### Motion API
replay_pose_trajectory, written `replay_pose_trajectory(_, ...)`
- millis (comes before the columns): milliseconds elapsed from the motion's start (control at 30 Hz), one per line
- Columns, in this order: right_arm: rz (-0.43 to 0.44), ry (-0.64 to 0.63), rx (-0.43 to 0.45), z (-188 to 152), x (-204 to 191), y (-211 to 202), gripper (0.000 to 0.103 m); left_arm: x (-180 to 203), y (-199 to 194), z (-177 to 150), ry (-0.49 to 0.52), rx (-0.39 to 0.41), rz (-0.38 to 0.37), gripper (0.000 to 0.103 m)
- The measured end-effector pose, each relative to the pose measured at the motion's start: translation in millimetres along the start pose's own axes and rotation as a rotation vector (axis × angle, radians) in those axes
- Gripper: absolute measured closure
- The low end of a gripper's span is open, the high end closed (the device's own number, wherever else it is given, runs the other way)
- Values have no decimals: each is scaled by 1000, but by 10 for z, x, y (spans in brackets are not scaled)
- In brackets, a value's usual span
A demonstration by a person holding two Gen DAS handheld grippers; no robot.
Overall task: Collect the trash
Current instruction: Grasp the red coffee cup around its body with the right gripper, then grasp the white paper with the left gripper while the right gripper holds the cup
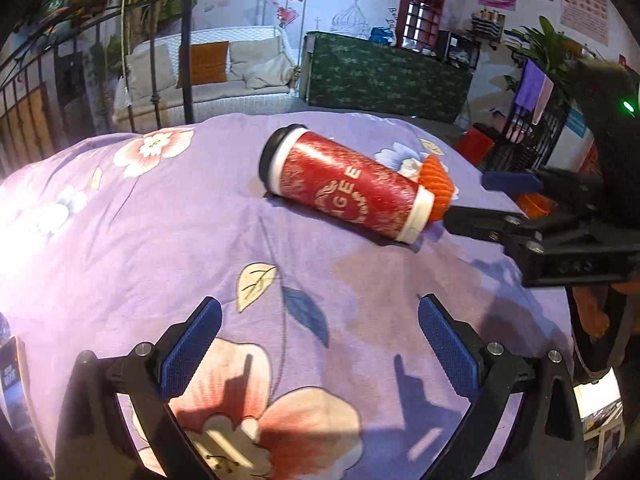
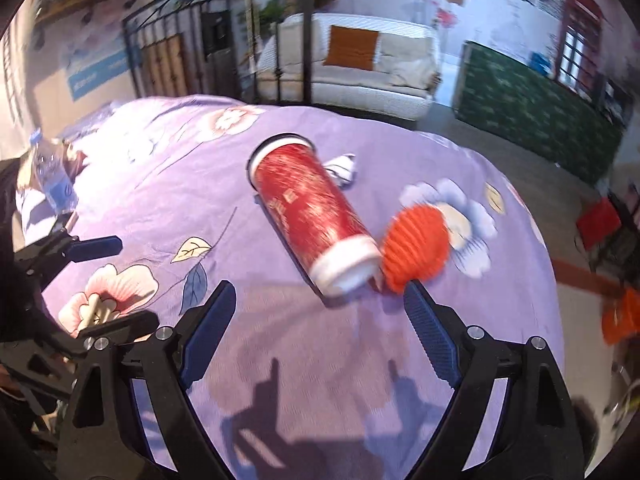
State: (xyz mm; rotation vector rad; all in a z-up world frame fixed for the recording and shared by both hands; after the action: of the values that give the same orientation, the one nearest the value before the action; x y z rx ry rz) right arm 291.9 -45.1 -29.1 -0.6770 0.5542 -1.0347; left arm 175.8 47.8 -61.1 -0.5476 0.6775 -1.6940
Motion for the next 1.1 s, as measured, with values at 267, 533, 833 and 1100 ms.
replay_pose_trajectory(267,-73,-191,-113,496,-243,791,18,-218,44,-139,-29,-33,1,6)
replay_pose_trajectory(533,-152,-326,-273,545,-292,1443,18,-271,73,-187,-39,-47,-22,6)
replay_pose_trajectory(833,-154,-356,-325,527,-295,1665,27,-266,132,-217,-49,-60,-51,6)
replay_pose_trajectory(1100,-79,-272,-213,445,-276,1219,28,-311,219,-76,-23,-49,-52,6)
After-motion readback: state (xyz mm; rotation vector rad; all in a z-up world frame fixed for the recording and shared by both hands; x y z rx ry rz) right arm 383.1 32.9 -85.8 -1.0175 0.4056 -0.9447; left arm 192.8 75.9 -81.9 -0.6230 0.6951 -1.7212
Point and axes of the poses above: each gripper's, at about its wrist camera, not at the fingertips, and y roughly the way its jaws point, x to its right, z to its top, the point moved 5 cm from there along y, roughly the way its jaws point, and after that the axes turned 9 degrees about y, right-handed, at the moved point
